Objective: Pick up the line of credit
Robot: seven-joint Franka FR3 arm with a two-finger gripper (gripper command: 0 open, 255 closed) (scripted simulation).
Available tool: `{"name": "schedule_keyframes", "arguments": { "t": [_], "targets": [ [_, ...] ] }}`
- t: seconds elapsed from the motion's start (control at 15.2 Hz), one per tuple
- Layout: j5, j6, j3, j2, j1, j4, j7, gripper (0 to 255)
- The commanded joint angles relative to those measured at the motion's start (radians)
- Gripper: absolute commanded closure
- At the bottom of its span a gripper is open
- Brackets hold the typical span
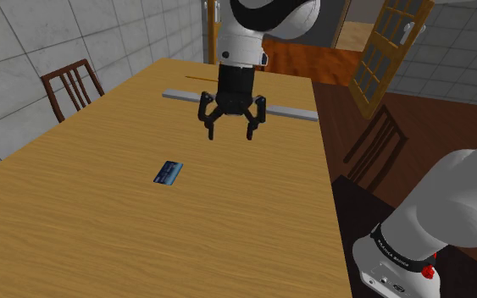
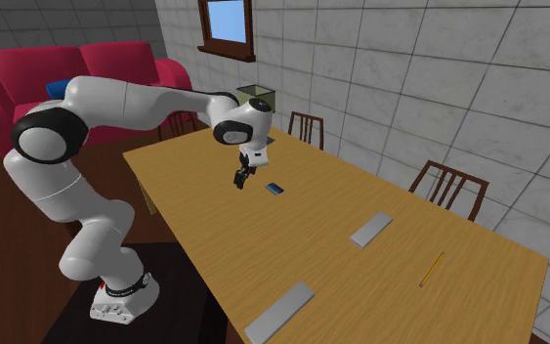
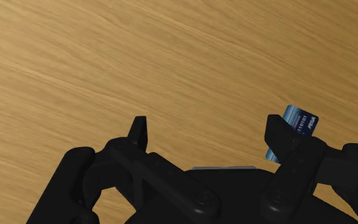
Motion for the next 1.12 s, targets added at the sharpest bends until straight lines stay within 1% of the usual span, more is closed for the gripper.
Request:
{"name": "schedule_keyframes", "arguments": {
  "t": [0.0,0.4,0.79,0.86,1.06],
  "targets": [
    [0.014,0.020,0.020,0.082,0.004,0.047,0.073,0],
    [0.036,0.072,0.052,0.335,0.034,0.218,0.273,0],
    [0.055,0.108,0.050,0.591,0.088,0.425,0.449,0],
    [0.058,0.110,0.049,0.618,0.095,0.449,0.467,0],
    [0.058,0.140,0.046,0.634,0.098,0.432,0.453,0]
  ]
}}
